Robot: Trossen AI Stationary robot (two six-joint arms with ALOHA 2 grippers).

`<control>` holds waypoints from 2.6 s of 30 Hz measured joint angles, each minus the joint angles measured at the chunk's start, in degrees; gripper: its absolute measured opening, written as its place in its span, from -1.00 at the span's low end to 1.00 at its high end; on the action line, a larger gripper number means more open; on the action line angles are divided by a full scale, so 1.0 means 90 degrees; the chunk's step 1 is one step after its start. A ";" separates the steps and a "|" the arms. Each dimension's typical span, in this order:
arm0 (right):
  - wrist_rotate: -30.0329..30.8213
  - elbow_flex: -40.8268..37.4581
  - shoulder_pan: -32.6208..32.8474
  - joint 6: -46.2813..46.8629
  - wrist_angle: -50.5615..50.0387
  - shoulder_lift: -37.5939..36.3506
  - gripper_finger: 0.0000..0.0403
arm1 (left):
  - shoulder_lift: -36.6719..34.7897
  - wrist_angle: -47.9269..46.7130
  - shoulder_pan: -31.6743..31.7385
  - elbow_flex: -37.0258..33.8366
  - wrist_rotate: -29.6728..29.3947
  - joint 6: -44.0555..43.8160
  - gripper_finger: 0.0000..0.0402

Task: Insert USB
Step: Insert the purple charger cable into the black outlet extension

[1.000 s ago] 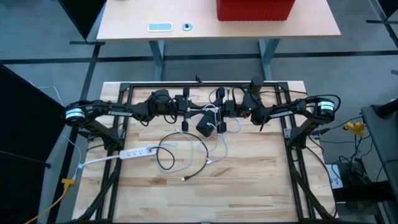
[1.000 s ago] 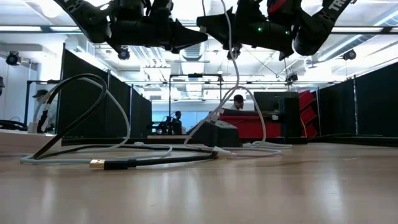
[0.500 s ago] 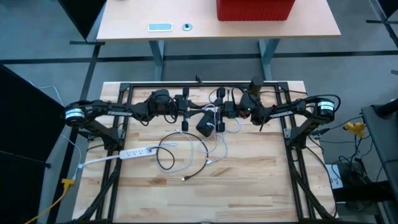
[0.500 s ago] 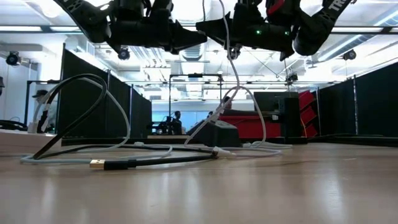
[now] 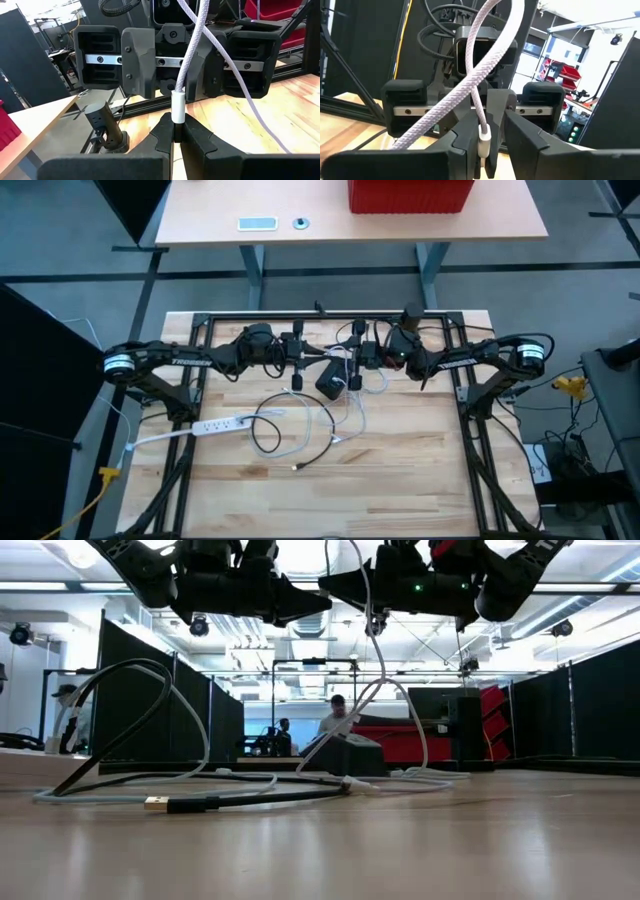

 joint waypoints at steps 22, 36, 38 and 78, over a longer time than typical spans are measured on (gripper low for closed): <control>0.0029 -0.0053 0.0000 -0.0093 -0.0310 -0.0165 -0.60 | -0.0010 -0.0066 -0.0002 0.0000 -0.0013 0.0049 -0.97; 0.0277 -0.0203 0.0037 -0.0151 -0.0383 -0.0335 -0.95 | -0.0123 -0.0452 0.0070 0.0000 -0.0028 0.0073 -0.84; 0.0520 -0.0329 0.0070 -0.0147 -0.0302 -0.0448 -0.95 | -0.0215 -0.0659 0.0127 0.0000 -0.0031 0.0078 -0.74; 0.2859 -0.2189 0.0879 0.1456 0.3781 0.2971 -0.95 | 0.2309 -0.2346 0.0812 -0.0078 0.0948 0.0274 -0.87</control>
